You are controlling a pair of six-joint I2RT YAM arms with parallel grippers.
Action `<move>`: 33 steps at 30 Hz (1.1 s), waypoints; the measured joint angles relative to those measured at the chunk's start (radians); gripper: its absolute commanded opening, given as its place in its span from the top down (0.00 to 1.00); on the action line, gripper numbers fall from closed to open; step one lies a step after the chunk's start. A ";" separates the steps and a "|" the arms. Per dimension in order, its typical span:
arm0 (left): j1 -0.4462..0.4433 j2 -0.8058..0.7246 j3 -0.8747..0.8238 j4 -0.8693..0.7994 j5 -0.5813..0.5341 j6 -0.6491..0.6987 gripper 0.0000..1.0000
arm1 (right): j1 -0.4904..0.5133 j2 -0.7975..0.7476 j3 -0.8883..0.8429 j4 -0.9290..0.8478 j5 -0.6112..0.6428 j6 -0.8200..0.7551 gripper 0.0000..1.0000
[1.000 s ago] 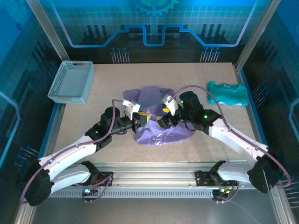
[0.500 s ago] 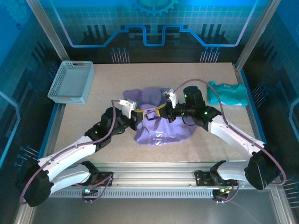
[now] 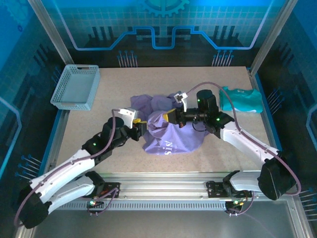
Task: Fold the inside-out t-shirt
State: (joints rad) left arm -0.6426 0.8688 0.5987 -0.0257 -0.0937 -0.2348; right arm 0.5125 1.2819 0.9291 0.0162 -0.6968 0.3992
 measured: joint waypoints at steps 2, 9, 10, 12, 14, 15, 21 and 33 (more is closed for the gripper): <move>0.000 -0.014 0.008 0.000 0.069 -0.006 0.65 | -0.005 0.003 0.000 0.000 0.000 0.005 1.00; 0.003 0.137 0.093 0.008 0.327 -0.065 0.60 | -0.013 0.005 0.000 -0.001 0.001 0.013 1.00; 0.009 0.163 0.098 0.013 0.359 -0.081 0.59 | -0.013 0.005 0.000 -0.001 0.001 0.013 1.00; 0.036 0.205 0.100 0.031 0.420 -0.117 0.58 | -0.017 0.005 0.000 -0.002 0.002 0.013 1.00; 0.065 0.236 0.100 0.053 0.466 -0.154 0.57 | -0.019 0.005 0.000 -0.005 0.005 0.013 1.00; 0.076 0.247 0.100 0.064 0.483 -0.166 0.56 | -0.020 0.005 0.000 -0.007 0.006 0.013 1.00; 0.105 0.296 0.102 0.110 0.542 -0.212 0.52 | -0.023 0.005 0.000 -0.007 0.008 0.020 1.00; 0.111 0.336 0.129 0.196 0.633 -0.263 0.62 | -0.025 0.005 0.000 -0.007 0.009 0.021 1.00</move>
State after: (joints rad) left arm -0.5316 1.2053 0.7273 0.1707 0.5396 -0.4980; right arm 0.4873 1.2869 0.9291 0.0093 -0.6880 0.4198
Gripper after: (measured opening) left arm 0.414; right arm 0.047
